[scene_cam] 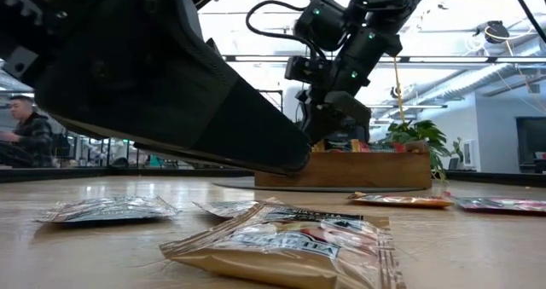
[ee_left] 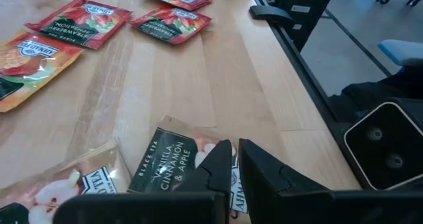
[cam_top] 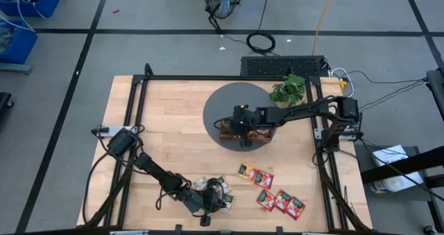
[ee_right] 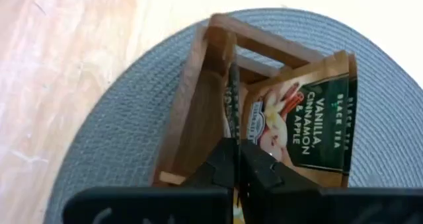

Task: Pick & Place Tea
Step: Put the brown tea bag into the left section of the wooden organiser, then put the red tea bag into the right section of the wooden organiser

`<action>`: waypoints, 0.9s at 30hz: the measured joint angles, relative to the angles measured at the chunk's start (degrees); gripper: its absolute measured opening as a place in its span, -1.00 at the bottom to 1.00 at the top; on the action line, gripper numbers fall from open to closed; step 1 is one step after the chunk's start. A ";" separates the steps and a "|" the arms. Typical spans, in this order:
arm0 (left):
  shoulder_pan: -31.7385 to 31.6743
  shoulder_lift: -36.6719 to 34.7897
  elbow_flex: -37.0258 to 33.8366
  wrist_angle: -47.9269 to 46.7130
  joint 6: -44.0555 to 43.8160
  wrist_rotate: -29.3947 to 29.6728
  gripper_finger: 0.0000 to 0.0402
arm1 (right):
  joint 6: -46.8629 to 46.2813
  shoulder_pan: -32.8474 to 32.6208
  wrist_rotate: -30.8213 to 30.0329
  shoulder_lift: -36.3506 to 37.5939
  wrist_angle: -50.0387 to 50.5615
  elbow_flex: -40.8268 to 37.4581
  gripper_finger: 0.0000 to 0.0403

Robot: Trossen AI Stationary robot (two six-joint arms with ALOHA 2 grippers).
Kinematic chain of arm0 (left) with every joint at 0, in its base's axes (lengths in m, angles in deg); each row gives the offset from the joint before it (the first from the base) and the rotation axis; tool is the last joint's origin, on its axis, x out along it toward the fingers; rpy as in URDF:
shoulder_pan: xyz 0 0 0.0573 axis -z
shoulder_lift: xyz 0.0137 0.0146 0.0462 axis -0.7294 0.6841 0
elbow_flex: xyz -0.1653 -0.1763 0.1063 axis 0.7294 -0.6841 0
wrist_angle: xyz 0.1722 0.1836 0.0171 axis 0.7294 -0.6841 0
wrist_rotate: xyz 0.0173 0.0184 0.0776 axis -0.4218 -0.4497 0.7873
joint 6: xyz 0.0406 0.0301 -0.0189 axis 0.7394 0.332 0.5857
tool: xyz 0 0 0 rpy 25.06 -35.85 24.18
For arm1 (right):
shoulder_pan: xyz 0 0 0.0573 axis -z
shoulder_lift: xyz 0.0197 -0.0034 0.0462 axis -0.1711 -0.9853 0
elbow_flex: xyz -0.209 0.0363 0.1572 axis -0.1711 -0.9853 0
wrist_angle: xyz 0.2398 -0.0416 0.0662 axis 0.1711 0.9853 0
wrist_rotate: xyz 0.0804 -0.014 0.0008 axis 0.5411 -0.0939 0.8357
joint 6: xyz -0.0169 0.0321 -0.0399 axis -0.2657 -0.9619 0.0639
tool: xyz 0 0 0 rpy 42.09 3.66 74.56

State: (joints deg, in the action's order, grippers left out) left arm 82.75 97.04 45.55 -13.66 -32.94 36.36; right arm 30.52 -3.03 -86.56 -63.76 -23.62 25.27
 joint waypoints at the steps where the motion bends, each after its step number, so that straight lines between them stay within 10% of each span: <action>1: 0.00 -0.01 0.00 -0.05 0.01 0.01 -0.84 | 0.12 -0.01 0.12 0.03 -0.13 0.00 -1.00; 17: -0.01 -0.07 0.02 -0.25 -0.02 -0.01 -0.84 | -2.82 0.41 -7.26 0.53 -4.02 -0.02 -0.38; 27: 0.01 -0.09 0.02 -1.63 -0.10 -0.01 -0.84 | -2.55 0.32 -7.24 3.19 -14.03 -0.04 -0.34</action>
State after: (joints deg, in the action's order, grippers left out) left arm 82.76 96.95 45.57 -15.29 -33.04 36.35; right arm 27.97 -2.71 -93.80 -60.57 -37.65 25.22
